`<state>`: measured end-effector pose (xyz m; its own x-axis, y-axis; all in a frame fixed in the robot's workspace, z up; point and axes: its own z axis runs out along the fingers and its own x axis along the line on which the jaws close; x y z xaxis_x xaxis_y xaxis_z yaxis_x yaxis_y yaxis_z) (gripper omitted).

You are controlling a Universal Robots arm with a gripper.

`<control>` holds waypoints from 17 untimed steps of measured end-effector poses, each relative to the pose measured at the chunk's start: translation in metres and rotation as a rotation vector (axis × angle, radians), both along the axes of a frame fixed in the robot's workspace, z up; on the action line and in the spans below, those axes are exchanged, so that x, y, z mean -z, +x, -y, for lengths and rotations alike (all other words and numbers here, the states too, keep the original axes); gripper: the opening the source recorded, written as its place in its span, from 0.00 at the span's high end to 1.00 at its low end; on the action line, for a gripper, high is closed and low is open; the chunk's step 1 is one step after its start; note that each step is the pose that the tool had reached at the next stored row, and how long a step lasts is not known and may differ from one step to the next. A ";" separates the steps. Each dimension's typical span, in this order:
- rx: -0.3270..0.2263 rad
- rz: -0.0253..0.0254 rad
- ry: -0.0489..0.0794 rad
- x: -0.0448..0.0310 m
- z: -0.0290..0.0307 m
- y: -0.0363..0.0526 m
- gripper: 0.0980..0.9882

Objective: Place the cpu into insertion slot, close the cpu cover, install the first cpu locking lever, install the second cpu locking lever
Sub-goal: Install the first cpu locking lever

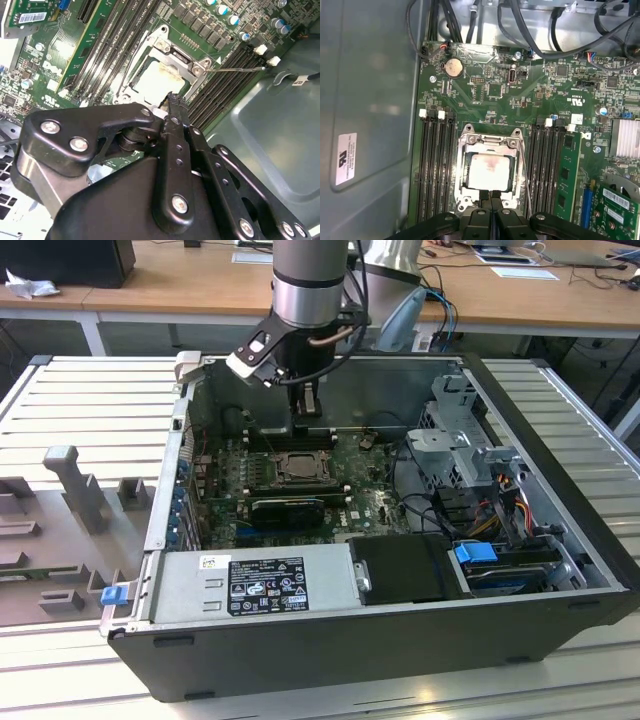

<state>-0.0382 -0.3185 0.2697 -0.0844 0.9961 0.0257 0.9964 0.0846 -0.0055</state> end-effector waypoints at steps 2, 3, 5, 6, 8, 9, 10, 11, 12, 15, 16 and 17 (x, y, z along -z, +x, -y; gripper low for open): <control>0.000 0.0000 0.000 -0.0027 0.0000 0.0000 0.99; 0.000 0.0000 0.000 -0.0063 0.0000 0.0000 0.99; 0.000 0.0000 0.000 -0.0116 0.0000 0.0000 0.99; 0.000 0.0005 0.000 -0.0126 0.0000 0.0000 0.99; -0.035 0.0014 0.000 -0.0123 -0.0001 0.0000 0.99; -0.064 0.0013 0.000 -0.0118 -0.0001 0.0000 0.99; -0.087 0.0013 0.000 -0.0112 -0.0001 -0.0001 0.99; -0.106 0.0013 0.000 -0.0106 -0.0001 -0.0001 0.99; -0.135 0.0012 0.000 -0.0100 -0.0001 0.0000 0.99; -0.185 0.0012 0.000 -0.0095 0.0000 0.0008 0.99; -0.197 0.0012 0.000 -0.0093 0.0000 0.0009 0.99; -0.227 0.0012 0.000 -0.0092 0.0000 0.0008 0.99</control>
<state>-0.0374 -0.3184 0.2789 -0.3066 0.9515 0.0256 0.9518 0.3068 -0.0043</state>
